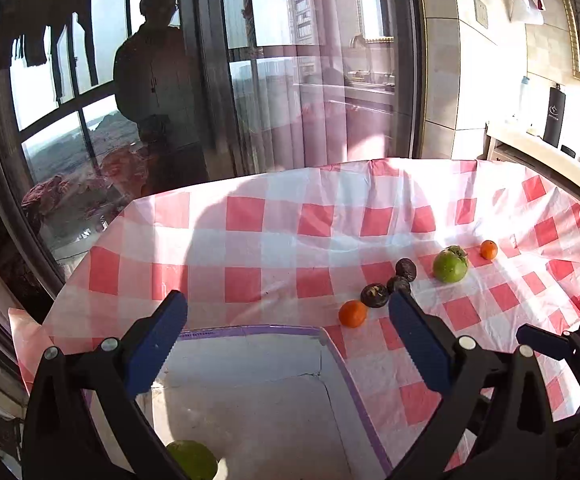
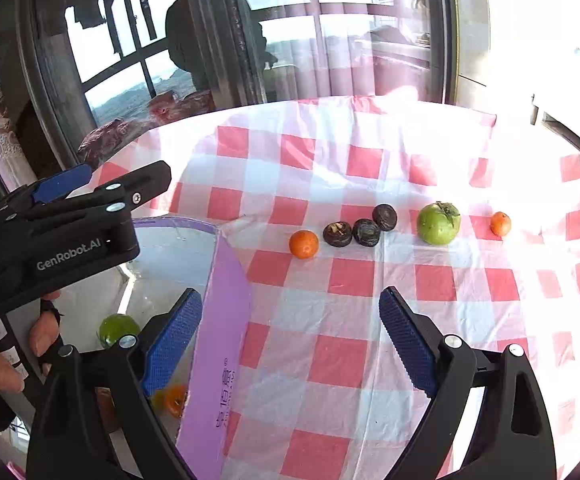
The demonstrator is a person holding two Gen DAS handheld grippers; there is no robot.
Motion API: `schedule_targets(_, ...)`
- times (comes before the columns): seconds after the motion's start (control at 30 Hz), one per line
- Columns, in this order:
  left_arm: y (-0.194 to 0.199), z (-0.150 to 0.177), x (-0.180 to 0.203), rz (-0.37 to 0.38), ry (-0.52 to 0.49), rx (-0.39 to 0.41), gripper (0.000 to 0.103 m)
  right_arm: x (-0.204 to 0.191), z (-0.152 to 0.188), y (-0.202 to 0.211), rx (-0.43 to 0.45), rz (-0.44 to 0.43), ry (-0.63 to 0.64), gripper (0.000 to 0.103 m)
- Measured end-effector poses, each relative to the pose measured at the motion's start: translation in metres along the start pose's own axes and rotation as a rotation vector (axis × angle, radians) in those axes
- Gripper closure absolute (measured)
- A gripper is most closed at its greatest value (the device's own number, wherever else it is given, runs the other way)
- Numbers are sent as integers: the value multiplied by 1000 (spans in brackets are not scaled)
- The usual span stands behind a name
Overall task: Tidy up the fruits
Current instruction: 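Grasp an orange with the left tool while the right tool grasps another orange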
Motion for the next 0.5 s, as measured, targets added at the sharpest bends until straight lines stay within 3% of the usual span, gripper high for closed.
schedule_targets(0.17, -30, 22, 73, 119, 9, -141, 2, 54, 53, 2, -90, 129, -125, 16)
schedule_targets(0.27, -50, 47, 116, 145, -60, -191, 2, 89, 83, -14, -150, 176, -186, 16)
schedule_targets(0.37, -82, 79, 143, 110, -128, -270, 2, 118, 103, -48, -202, 210, -224, 16)
schedule_targets(0.5, -128, 111, 148, 9, -128, -370, 2, 152, 108, -72, -225, 227, -199, 20)
Point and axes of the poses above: each gripper's, at about its wrist camera, not at the fingertips, and y roughly against the way its jaws point, x to its right, z to its underside, the point moved 3 cm from there along -y, roughly the way its jaws point, and after that the axes turned 12 degrees about y, right-handed, at the moved point
